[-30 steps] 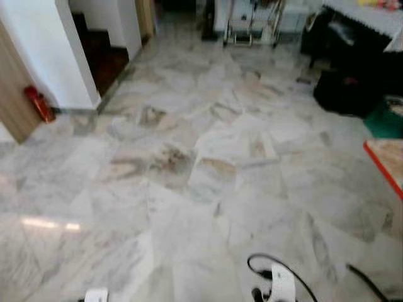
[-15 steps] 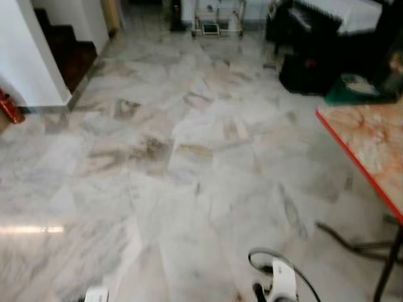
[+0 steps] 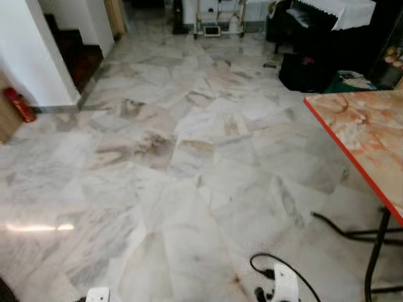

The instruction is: Move the pillow to the sofa from floor

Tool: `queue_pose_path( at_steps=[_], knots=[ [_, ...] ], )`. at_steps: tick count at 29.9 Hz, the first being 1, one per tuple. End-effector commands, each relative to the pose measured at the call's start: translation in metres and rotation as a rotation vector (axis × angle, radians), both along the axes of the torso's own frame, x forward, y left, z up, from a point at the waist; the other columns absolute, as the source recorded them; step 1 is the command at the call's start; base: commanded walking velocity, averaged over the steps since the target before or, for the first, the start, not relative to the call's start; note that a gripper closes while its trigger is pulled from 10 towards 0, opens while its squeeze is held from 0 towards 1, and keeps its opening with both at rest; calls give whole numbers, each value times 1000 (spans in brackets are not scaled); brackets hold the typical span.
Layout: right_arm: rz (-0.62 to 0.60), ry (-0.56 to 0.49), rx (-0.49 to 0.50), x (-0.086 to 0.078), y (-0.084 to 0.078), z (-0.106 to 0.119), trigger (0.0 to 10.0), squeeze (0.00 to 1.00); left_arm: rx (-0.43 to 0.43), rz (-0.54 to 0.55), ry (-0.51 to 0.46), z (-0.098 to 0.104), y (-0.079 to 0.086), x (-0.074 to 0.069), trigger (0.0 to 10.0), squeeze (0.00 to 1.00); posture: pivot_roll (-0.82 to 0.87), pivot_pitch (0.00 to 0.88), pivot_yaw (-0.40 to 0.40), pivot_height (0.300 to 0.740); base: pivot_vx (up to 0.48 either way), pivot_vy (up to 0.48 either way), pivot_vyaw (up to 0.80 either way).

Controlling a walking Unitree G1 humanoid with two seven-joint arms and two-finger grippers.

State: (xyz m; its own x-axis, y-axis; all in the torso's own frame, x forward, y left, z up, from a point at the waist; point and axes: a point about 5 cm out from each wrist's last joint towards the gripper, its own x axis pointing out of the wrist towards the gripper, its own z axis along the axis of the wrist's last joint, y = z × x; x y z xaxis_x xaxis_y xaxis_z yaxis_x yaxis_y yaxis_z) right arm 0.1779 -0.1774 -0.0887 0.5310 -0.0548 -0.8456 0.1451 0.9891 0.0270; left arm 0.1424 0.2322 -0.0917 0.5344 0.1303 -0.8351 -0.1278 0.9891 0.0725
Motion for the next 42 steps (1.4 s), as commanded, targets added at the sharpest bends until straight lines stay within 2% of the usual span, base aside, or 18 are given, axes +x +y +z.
queue_pose_path(
  at_steps=[1,42],
  knots=[
    [-4,2,18,0,6,-1,10000,0,4,5,21,-1,3,-5,10000,0,-23,0,0,740,-289,0,0],
    [10,7,11,0,3,0,10000,0,0,22,20,-2,1,-5,10000,0,-13,0,-18,740,-294,0,0]
  ],
)
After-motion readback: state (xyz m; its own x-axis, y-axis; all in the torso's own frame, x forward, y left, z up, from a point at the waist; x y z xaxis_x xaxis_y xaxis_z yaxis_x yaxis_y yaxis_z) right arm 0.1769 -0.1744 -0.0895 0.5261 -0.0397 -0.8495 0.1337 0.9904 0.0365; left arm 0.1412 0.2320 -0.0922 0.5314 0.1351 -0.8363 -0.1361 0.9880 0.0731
